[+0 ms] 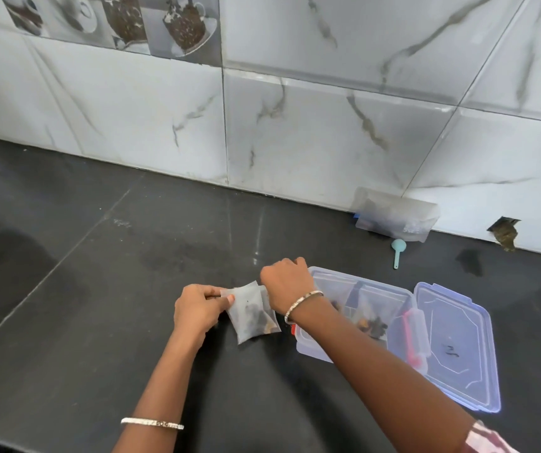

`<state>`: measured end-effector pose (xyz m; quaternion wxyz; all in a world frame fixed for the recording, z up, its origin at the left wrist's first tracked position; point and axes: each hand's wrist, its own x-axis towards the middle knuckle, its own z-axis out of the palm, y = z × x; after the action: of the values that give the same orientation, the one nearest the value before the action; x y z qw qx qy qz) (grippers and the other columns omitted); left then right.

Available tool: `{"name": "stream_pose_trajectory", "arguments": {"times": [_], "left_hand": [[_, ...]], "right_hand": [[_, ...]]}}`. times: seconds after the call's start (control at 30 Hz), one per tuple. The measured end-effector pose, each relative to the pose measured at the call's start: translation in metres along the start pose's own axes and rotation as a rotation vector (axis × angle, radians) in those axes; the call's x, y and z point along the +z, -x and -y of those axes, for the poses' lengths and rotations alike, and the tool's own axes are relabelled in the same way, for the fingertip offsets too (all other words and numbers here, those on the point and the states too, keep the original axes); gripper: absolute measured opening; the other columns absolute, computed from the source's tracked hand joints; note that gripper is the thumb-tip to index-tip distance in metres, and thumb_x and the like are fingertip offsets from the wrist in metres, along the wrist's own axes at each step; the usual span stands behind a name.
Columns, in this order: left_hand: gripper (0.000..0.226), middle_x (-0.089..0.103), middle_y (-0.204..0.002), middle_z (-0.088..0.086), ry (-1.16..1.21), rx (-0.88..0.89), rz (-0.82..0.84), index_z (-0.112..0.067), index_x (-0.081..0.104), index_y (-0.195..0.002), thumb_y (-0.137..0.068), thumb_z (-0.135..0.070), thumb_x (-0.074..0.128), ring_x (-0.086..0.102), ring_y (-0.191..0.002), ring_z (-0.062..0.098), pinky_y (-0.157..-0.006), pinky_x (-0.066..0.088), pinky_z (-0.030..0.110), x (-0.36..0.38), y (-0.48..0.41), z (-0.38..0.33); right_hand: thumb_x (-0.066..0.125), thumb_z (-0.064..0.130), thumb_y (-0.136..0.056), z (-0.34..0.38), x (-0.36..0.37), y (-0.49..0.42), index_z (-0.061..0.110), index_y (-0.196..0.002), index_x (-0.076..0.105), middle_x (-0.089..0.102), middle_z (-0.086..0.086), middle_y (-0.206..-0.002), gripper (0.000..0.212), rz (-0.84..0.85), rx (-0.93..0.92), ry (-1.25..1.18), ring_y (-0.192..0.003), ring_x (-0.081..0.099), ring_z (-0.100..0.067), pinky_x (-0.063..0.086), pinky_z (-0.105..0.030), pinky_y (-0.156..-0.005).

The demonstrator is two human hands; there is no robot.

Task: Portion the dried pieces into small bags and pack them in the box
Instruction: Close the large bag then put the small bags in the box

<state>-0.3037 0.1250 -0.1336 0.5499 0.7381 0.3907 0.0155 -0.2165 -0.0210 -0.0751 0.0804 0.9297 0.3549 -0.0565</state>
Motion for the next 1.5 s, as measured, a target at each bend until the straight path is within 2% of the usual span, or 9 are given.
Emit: {"name": "stream_pose_trajectory", "arguments": {"times": [0.13, 0.5, 0.7, 0.9, 1.03, 1.13, 1.33, 1.43, 1.5], "left_hand": [[0.008, 0.075, -0.079, 0.007, 0.049, 0.017, 0.066, -0.019, 0.08, -0.081, -0.089, -0.017, 0.077, 0.062, -0.072, 0.019, -0.061, 0.05, 0.028, -0.015, 0.004, 0.002], [0.007, 0.074, -0.087, 0.008, 0.123, 0.087, 0.045, -0.016, 0.078, -0.086, -0.091, -0.021, 0.076, 0.062, -0.08, 0.02, -0.069, 0.049, 0.032, -0.05, 0.021, -0.015], [0.008, 0.076, -0.088, 0.01, 0.154, 0.142, 0.009, -0.02, 0.078, -0.084, -0.091, -0.022, 0.076, 0.063, -0.083, 0.021, -0.07, 0.049, 0.033, -0.057, 0.027, -0.023], [0.016, 0.075, -0.074, -0.003, 0.148, 0.306, -0.041, -0.031, 0.078, -0.078, -0.09, -0.02, 0.076, 0.065, -0.075, 0.017, -0.079, 0.057, 0.042, -0.059, 0.042, -0.033], [0.02, 0.069, -0.066, -0.003, 0.151, 0.43, -0.029, -0.033, 0.076, -0.079, -0.091, -0.017, 0.075, 0.062, -0.06, 0.012, -0.072, 0.05, 0.031, -0.054, 0.059, -0.049], [0.022, 0.069, -0.067, -0.009, 0.155, 0.475, 0.009, -0.034, 0.076, -0.08, -0.092, -0.016, 0.074, 0.069, -0.064, 0.01, -0.073, 0.051, 0.029, -0.045, 0.074, -0.063], [0.013, 0.073, -0.074, -0.004, 0.166, 0.583, 0.168, -0.025, 0.077, -0.084, -0.092, -0.015, 0.074, 0.072, -0.07, 0.013, -0.072, 0.055, 0.024, -0.005, 0.105, -0.09], [0.014, 0.075, -0.078, -0.003, 0.102, 0.617, 0.245, -0.024, 0.077, -0.085, -0.092, -0.013, 0.072, 0.073, -0.074, 0.012, -0.07, 0.056, 0.018, 0.021, 0.11, -0.099], [0.016, 0.075, -0.077, -0.008, 0.022, 0.626, 0.288, -0.026, 0.077, -0.083, -0.092, -0.015, 0.071, 0.074, -0.078, 0.013, -0.075, 0.058, 0.023, 0.036, 0.11, -0.101]], "right_hand": [[0.062, 0.005, -0.084, 0.006, 0.003, -0.01, 0.017, -0.115, 0.06, 0.063, -0.007, -0.12, 0.034, 0.145, 0.041, 0.042, -0.118, 0.056, -0.03, 0.037, -0.043, -0.097], [0.065, 0.017, -0.089, 0.005, 0.006, -0.014, 0.015, -0.112, 0.063, 0.066, -0.009, -0.117, 0.023, 0.178, 0.026, 0.009, -0.107, 0.064, -0.033, 0.042, -0.041, -0.087], [0.059, 0.014, -0.084, 0.002, -0.007, -0.004, 0.023, -0.085, 0.054, 0.067, -0.004, -0.098, 0.011, 0.054, 0.012, -0.235, -0.086, 0.061, -0.028, 0.044, -0.033, -0.077], [0.067, 0.016, -0.074, -0.014, -0.027, 0.03, 0.024, -0.091, 0.057, 0.067, 0.007, -0.081, 0.022, -0.237, 0.043, -0.562, -0.08, 0.061, -0.021, 0.048, -0.031, -0.072], [0.082, 0.016, -0.066, -0.045, -0.044, 0.062, 0.028, -0.092, 0.064, 0.063, 0.011, -0.076, 0.034, -0.429, 0.124, -0.805, -0.067, 0.058, -0.009, 0.05, -0.026, -0.065], [0.087, 0.014, -0.067, -0.072, -0.052, 0.094, 0.026, -0.09, 0.072, 0.067, 0.009, -0.075, 0.031, -0.465, 0.174, -0.955, -0.064, 0.057, -0.006, 0.048, -0.019, -0.062], [0.083, 0.015, -0.073, -0.118, -0.053, 0.16, 0.011, -0.082, 0.076, 0.077, -0.003, -0.077, 0.012, -0.488, 0.227, -1.215, -0.075, 0.072, -0.023, 0.056, -0.03, -0.075], [0.082, 0.018, -0.073, -0.132, -0.043, 0.179, 0.012, -0.079, 0.077, 0.076, -0.003, -0.077, 0.009, -0.477, 0.294, -1.219, -0.078, 0.071, -0.026, 0.054, -0.033, -0.076], [0.083, 0.023, -0.072, -0.138, -0.03, 0.185, 0.014, -0.078, 0.079, 0.076, -0.004, -0.08, 0.012, -0.458, 0.351, -1.222, -0.084, 0.068, -0.028, 0.053, -0.035, -0.079]]}}
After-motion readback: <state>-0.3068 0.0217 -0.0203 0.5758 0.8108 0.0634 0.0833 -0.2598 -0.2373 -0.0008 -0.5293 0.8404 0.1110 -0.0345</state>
